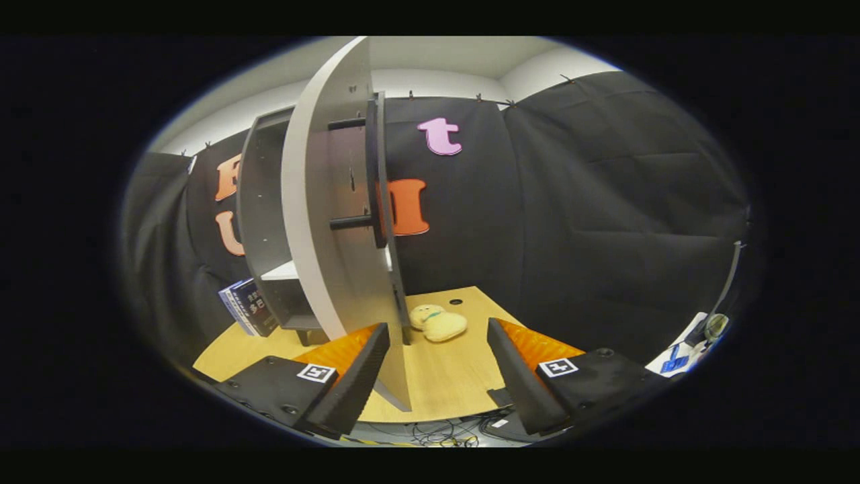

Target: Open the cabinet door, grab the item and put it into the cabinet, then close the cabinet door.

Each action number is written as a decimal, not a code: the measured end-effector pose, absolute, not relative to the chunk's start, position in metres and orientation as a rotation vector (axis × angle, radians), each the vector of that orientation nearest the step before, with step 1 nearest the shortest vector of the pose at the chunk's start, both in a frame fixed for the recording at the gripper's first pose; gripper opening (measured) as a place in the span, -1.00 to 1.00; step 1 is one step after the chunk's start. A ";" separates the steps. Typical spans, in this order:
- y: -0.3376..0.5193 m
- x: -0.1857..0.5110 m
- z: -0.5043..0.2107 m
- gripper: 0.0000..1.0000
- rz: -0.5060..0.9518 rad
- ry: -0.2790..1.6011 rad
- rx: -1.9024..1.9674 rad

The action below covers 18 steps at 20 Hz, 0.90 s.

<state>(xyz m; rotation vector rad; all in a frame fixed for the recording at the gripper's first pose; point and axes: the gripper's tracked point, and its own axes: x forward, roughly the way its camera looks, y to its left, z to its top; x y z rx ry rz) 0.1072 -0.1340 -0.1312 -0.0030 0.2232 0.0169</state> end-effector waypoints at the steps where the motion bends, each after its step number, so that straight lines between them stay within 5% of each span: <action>1: -0.127 0.109 -0.132 0.89 0.032 0.225 -0.003; 18: -0.017 0.115 -0.148 0.89 0.138 0.237 -0.015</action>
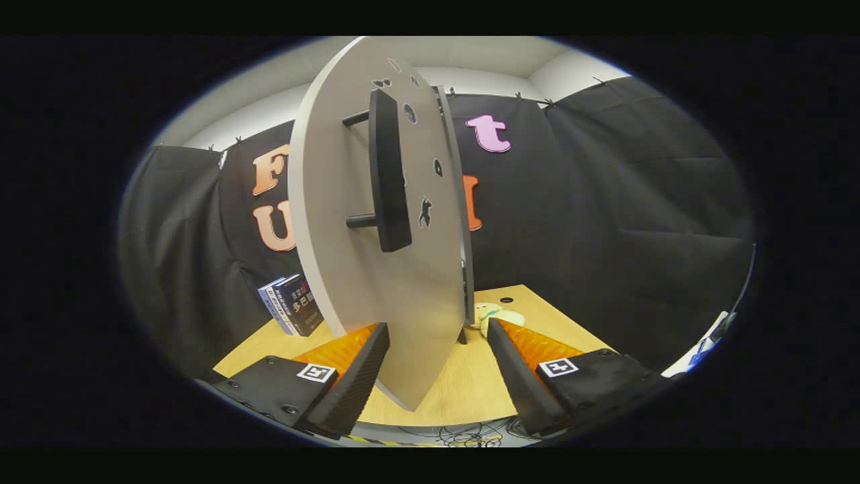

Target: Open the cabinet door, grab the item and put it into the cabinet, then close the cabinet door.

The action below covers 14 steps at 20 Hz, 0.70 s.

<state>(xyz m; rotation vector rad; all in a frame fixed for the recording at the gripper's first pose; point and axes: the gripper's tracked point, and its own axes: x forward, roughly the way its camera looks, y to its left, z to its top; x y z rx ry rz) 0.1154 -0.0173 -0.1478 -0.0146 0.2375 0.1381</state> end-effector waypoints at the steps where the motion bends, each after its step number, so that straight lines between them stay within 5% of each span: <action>1: -0.011 0.115 -0.148 0.89 0.137 0.236 -0.017; 14: 0.108 0.164 -0.188 0.89 0.169 0.255 0.009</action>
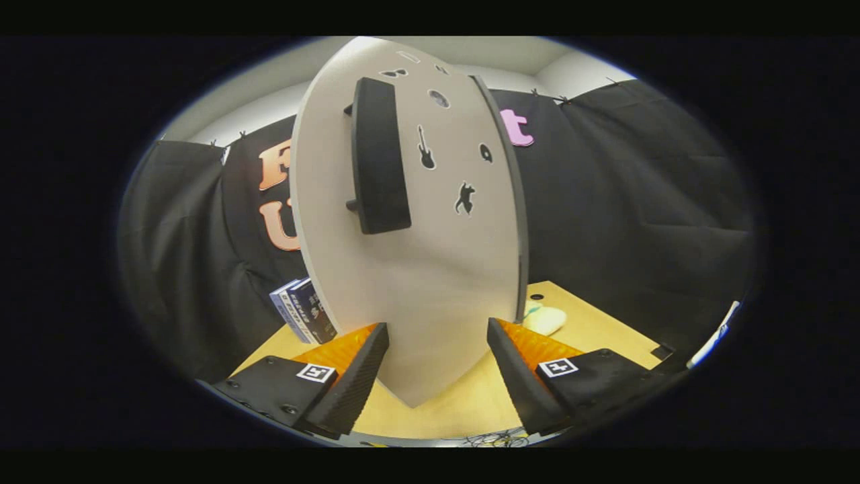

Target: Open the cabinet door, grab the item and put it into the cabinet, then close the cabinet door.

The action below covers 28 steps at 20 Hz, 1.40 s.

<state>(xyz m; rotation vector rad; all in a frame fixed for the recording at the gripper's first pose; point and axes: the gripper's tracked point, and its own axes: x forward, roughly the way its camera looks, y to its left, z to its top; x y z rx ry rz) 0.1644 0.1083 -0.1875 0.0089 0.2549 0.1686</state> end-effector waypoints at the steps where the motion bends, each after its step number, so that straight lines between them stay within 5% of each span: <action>1: 0.121 0.173 -0.192 0.90 0.174 0.260 0.008; 16: 0.236 0.321 -0.225 0.90 0.171 0.268 -0.077; 28: 0.253 0.355 -0.238 0.90 0.137 0.294 -0.055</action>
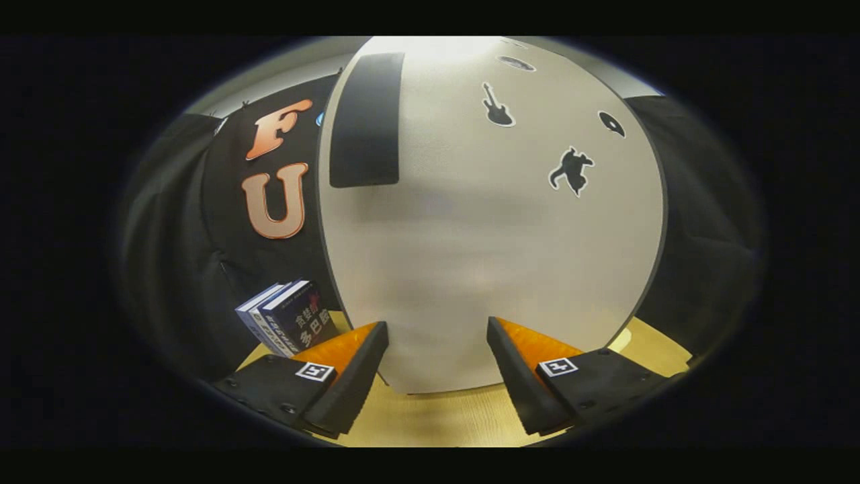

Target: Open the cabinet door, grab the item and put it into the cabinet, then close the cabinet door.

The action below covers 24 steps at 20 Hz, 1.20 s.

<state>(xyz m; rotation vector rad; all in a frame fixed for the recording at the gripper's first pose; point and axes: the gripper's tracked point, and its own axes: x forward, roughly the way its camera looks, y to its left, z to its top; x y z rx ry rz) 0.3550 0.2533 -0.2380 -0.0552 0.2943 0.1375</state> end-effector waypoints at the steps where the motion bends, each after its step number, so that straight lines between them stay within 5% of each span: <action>1: 0.252 0.345 -0.234 0.91 0.138 0.295 -0.046; 13: 0.208 0.214 -0.087 0.90 0.125 0.107 -0.030; 24: 0.176 0.181 -0.066 0.90 0.082 0.065 -0.016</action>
